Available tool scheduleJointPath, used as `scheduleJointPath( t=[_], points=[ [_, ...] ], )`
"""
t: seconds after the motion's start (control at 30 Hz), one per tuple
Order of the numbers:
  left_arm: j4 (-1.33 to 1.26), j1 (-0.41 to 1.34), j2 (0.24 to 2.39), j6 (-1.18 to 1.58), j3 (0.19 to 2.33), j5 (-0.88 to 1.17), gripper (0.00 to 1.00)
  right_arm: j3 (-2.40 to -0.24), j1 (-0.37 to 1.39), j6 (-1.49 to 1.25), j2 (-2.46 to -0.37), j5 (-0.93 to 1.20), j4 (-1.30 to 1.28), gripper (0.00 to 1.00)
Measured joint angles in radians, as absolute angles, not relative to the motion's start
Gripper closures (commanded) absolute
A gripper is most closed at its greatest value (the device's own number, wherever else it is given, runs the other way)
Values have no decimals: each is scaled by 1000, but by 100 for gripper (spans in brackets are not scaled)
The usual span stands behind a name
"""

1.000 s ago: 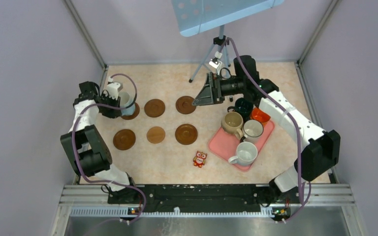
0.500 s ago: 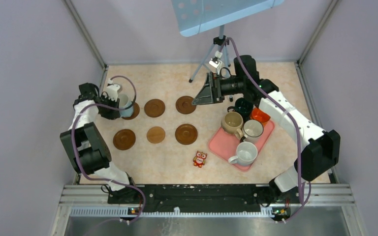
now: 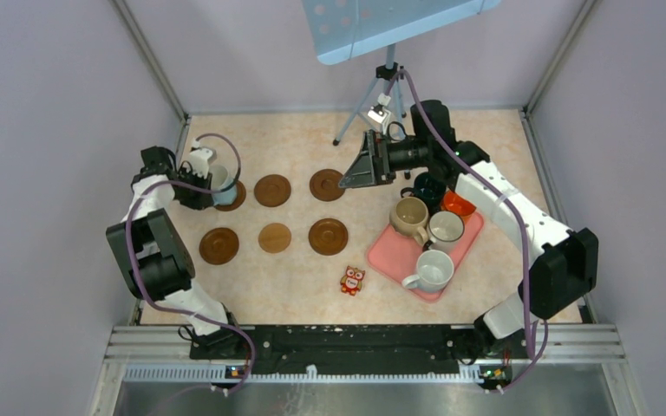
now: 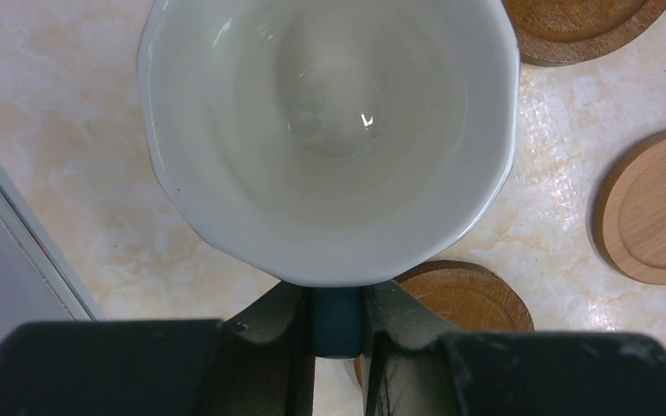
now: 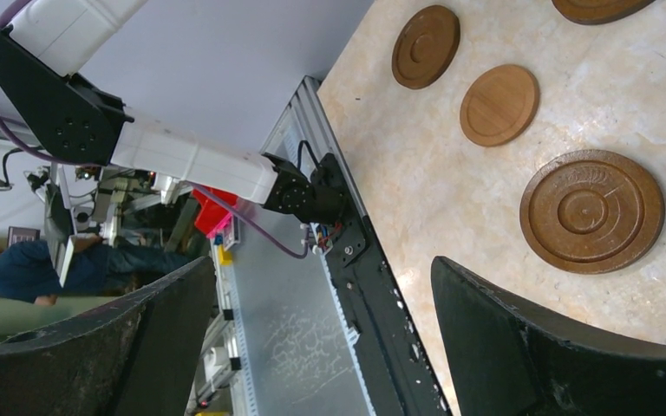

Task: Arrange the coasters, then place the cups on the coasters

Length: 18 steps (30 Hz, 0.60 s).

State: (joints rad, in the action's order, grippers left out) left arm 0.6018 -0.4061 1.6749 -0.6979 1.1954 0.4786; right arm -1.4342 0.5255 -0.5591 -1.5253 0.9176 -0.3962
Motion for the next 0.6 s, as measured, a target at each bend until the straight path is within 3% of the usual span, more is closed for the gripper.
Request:
scheduleJointPath(
  t=[0.23, 0.4, 0.6],
  points=[
    [587, -406, 1683, -698, 1198, 482, 97, -1434, 525, -559, -1526, 918, -397, 7],
    [580, -406, 1698, -698, 1213, 482, 73, -1434, 525, -559, -1526, 918, -396, 7],
    [583, -406, 1699, -700, 1231, 499, 56, -1434, 525, -559, -1526, 918, -397, 7]
  ],
)
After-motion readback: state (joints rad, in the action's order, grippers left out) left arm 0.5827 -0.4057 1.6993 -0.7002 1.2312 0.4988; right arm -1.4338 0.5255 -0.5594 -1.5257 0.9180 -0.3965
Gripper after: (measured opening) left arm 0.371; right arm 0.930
